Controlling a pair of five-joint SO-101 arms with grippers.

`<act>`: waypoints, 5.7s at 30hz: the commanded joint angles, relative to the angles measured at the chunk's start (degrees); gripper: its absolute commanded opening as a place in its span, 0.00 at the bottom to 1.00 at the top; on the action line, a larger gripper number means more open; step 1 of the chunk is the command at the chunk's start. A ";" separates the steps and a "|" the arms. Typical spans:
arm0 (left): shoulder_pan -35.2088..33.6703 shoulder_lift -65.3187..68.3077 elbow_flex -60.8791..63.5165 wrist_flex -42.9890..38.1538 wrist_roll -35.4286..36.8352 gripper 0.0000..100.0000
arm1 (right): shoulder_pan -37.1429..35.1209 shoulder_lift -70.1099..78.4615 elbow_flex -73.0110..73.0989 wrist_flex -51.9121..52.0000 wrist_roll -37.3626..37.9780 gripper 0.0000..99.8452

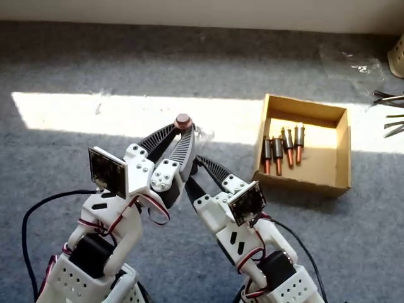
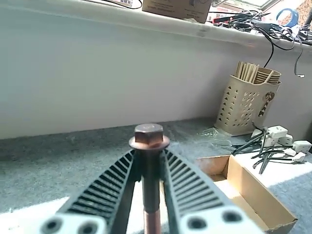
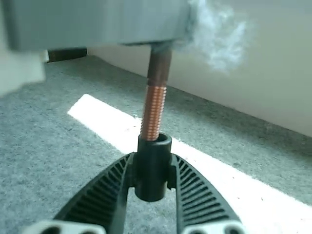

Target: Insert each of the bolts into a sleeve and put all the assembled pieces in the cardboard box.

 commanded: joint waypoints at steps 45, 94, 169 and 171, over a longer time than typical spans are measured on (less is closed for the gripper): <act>1.36 -0.75 6.81 -4.57 2.90 0.01 | 2.86 -0.84 5.67 -6.55 0.53 0.03; -12.26 -0.84 3.65 -3.78 2.55 0.20 | 6.81 -0.75 5.49 -0.84 0.53 0.03; -34.77 -0.75 13.49 29.19 -12.57 0.00 | 52.18 109.67 -92.88 41.10 5.45 0.03; -34.77 -0.75 13.49 29.19 -12.57 0.00 | 52.18 112.84 -94.37 41.10 5.54 0.03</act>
